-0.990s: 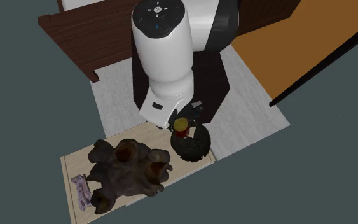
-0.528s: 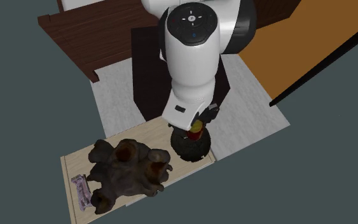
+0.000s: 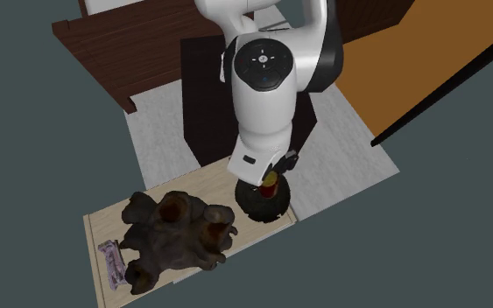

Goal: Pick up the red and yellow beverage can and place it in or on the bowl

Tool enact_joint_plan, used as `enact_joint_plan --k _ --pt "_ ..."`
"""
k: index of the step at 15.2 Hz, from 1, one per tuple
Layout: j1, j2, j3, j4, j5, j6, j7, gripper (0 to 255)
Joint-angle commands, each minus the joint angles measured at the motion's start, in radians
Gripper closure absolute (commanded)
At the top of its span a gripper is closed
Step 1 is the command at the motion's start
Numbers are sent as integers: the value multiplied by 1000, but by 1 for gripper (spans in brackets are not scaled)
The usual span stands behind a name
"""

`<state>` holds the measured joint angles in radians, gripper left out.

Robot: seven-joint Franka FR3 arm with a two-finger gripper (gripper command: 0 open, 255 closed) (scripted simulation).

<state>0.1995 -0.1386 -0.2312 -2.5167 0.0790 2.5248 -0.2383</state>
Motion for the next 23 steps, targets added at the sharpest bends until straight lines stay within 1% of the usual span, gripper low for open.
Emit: enact_joint_plan --k 1,8,16,17,22,23 --pt "3 22 -3 -8 12 30 -11 255" --pt "13 105 -6 -31 68 132 -58 255" --pt "13 105 -6 -31 68 132 -58 255" --pt "13 105 -6 -31 68 132 -58 0" --pt "13 106 -6 -31 68 132 -58 0" --pt "9 69 -8 -30 44 97 -40 0"
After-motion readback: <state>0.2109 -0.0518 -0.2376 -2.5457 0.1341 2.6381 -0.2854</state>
